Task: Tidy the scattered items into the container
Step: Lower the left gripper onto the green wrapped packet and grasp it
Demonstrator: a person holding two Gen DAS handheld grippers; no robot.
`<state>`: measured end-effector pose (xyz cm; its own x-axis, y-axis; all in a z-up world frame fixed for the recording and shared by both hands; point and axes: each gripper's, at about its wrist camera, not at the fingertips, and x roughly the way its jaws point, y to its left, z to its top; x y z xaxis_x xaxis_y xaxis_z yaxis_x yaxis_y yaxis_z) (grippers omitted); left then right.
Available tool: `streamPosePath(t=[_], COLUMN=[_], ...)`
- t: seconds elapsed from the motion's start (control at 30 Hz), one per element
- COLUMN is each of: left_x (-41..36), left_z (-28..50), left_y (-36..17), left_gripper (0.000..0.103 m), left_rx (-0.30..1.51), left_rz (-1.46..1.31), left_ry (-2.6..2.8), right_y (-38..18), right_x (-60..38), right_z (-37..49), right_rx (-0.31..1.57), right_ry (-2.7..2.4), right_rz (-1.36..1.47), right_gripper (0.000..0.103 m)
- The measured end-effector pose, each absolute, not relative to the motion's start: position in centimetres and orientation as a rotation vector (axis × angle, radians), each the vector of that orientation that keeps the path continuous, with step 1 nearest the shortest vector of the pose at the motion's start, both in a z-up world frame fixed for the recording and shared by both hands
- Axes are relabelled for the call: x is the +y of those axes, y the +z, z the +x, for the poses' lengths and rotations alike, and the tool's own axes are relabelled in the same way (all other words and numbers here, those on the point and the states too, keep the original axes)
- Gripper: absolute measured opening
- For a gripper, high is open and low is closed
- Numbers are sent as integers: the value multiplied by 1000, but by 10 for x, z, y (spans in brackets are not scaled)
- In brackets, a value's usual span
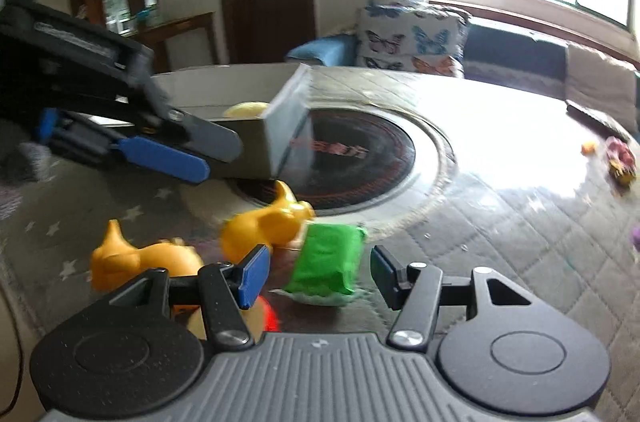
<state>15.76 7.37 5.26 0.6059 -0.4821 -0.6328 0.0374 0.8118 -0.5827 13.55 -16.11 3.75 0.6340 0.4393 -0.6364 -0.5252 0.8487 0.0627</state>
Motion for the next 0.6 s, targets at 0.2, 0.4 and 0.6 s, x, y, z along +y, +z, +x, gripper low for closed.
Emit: streamPosePath(t=[0.2,0.4,0.6], left_x=[54,33,18], left_z=[165,177,185], left_y=[47,38,26], left_gripper=[43,43,43], left_rx=[900,940,979], left_rz=[-569,-547,-518], left_ry=[-341,-339,-322], right_y=[24,16,16], right_x=[-170,-175,-189], right_z=[145,147,142], right_rx=[728,757,764], right_ry=[512,516,518], right_rz=[-87,-69,-54], right_gripper=[52,44,43])
